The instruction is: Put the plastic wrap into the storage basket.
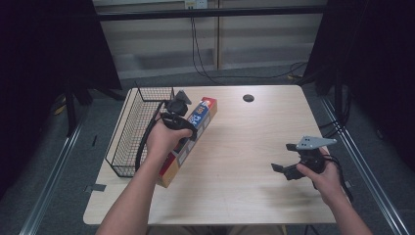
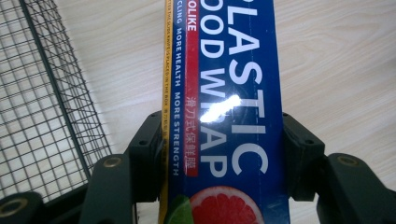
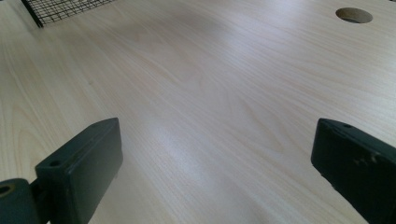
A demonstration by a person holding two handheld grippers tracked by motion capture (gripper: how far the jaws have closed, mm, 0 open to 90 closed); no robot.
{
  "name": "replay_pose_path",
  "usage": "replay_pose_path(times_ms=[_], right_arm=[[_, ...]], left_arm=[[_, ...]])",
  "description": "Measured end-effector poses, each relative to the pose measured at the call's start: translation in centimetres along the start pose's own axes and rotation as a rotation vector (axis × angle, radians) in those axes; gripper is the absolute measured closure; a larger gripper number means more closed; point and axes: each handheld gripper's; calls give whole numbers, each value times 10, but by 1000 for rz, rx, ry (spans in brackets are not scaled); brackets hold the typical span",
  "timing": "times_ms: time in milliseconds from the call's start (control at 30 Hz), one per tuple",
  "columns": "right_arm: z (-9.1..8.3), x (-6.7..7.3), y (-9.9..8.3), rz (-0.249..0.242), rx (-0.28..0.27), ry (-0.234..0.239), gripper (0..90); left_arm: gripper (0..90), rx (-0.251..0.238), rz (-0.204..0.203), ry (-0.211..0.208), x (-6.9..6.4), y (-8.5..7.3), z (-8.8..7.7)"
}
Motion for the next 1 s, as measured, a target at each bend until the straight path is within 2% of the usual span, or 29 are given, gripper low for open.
replay_pose_path(times_ms=[33, 67, 233, 367, 500, 533, 600, 633, 933, 967, 1000], right_arm=[[0, 0, 0, 0, 2, -4, 20], [0, 1, 1, -1, 3, -6, 21], [0, 1, 2, -4, -3, -1, 21], [0, 1, 2, -4, -5, 1, 21], [0, 2, 2, 0, -7, 2, 21], [0, 2, 3, 1, -8, 0, 21], [0, 2, 3, 0, -8, -5, 21], [-1, 2, 3, 0, -7, -5, 21], [0, 2, 3, -1, -6, -3, 21], [0, 2, 3, -1, -7, -5, 21], [0, 2, 3, -2, -9, -7, 21]], left_arm=[[433, 3, 8, 2, 2, 0, -1], [433, -2, -5, 4, 2, 0, -1], [433, -11, -21, 14, 7, 0, -7], [434, -10, -21, 13, 10, 0, -11], [433, -15, -45, 4, 13, 1, -13], [433, -21, -50, 14, 13, 1, -13], [433, -14, -38, 14, 16, 1, -14], [434, -16, -50, 16, 16, 1, -15], [434, -22, -60, 26, 22, 0, -21], [434, -30, -77, 23, 23, -1, -21], [433, -24, -69, 25, 24, -1, -22]])
Point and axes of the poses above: each handheld gripper's, and its own axes: z roughly forward along the jaws, y roughly out of its top, x roughly to its left, and after that the axes turned 12 degrees about -z, right-handed
